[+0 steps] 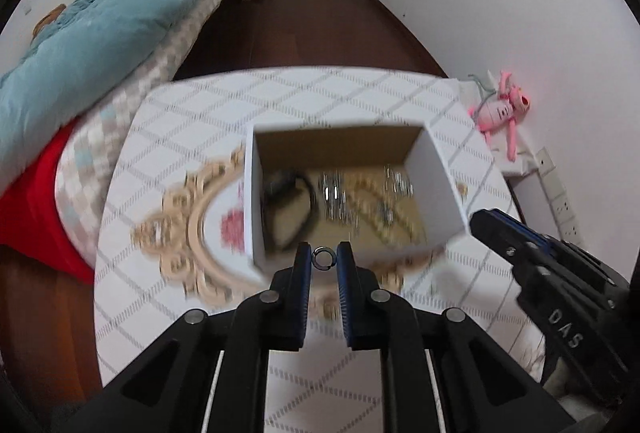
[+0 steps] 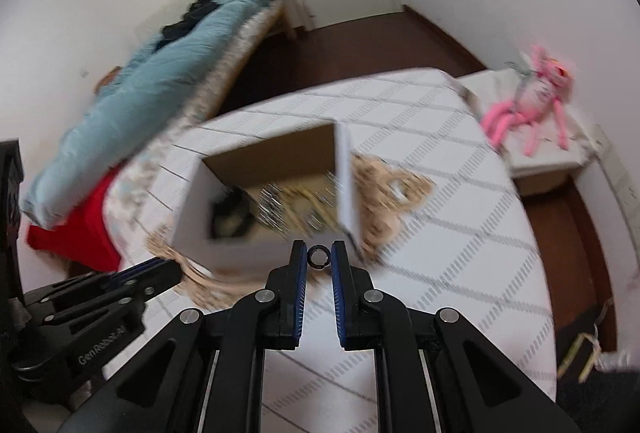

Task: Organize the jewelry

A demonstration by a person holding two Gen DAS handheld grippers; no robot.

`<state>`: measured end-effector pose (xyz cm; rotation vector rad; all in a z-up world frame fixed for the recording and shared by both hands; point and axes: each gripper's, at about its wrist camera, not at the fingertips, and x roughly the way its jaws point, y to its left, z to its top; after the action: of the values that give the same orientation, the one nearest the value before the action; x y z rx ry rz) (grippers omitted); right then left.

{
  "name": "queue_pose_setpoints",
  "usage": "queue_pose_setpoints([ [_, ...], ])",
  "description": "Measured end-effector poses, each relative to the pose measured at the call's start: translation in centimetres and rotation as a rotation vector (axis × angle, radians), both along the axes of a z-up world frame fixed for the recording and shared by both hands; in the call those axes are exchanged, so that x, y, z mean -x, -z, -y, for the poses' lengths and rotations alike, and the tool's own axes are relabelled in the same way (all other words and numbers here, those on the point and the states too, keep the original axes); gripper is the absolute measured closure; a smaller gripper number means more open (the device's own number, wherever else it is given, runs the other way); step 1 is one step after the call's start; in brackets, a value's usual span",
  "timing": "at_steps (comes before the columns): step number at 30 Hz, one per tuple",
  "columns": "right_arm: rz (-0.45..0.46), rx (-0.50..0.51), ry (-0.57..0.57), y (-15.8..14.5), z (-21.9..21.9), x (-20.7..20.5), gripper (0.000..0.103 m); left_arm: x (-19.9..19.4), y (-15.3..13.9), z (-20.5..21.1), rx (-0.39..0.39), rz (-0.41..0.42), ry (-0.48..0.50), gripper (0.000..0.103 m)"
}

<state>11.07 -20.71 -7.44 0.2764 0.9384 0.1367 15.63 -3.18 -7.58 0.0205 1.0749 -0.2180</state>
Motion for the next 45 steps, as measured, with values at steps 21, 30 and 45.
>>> queue_pose_setpoints([
  [21,-0.184,0.051,-0.091,0.6,0.2,-12.7,0.082,-10.8,0.2,-2.8,-0.003,-0.122,-0.117,0.037],
  [30,-0.175,0.174,-0.055,0.4,0.4,-10.4,0.038,-7.7,1.3,-4.3,-0.099,-0.095,-0.172,0.004],
  [45,-0.164,0.332,0.027,1.7,-0.5,-6.5,0.000,-3.0,2.8,-3.9,-0.137,-0.021,-0.188,0.001],
])
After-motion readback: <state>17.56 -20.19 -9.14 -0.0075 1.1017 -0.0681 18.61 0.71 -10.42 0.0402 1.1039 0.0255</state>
